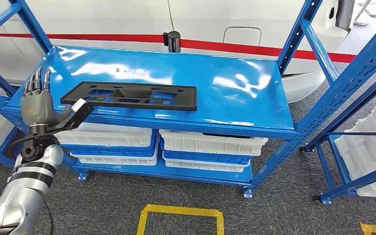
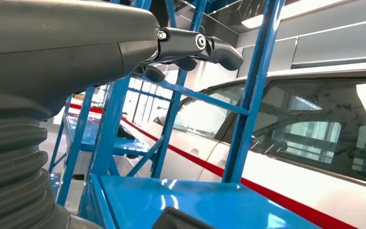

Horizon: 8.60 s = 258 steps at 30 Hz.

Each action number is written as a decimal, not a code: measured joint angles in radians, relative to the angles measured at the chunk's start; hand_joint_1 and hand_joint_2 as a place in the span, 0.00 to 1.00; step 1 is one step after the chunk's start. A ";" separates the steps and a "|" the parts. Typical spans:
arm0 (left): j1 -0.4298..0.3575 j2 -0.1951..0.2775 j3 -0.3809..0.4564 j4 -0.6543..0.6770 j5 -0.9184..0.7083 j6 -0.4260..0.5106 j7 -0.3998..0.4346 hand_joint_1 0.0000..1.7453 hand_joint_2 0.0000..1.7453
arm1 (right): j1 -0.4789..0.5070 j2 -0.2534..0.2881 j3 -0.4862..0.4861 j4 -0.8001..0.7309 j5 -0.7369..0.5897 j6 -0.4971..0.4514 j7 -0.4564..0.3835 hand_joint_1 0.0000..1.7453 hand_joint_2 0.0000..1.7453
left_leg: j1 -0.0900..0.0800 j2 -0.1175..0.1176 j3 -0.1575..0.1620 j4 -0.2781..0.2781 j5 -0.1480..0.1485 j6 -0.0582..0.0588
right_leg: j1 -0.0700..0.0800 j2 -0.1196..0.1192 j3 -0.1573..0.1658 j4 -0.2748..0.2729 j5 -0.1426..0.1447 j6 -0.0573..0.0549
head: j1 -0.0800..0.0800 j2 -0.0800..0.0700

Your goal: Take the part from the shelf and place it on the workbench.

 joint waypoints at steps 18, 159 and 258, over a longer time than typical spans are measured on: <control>-0.093 -0.007 -0.026 0.176 -0.027 -0.007 0.023 0.00 1.00 | -0.012 0.001 0.011 0.002 0.003 0.004 0.008 0.00 0.00 | 0.000 0.001 0.000 0.000 0.000 0.000 | 0.000 0.000 0.000 0.000 0.000 0.000 | 0.000 0.000; -0.201 -0.148 -0.187 0.351 -0.235 -0.148 0.114 1.00 1.00 | -0.002 0.008 0.079 0.004 0.092 0.004 0.055 0.00 0.00 | 0.000 0.000 0.001 0.000 0.000 0.000 | 0.000 0.000 0.002 0.001 0.000 0.001 | 0.000 0.000; -0.063 -0.190 0.122 -0.026 -0.183 0.056 -0.153 1.00 1.00 | -0.037 0.027 0.078 0.005 0.065 0.009 0.047 0.00 0.00 | 0.007 0.009 -0.073 0.004 0.053 0.023 | -0.008 0.005 -0.260 0.317 -0.022 0.020 | 0.006 0.000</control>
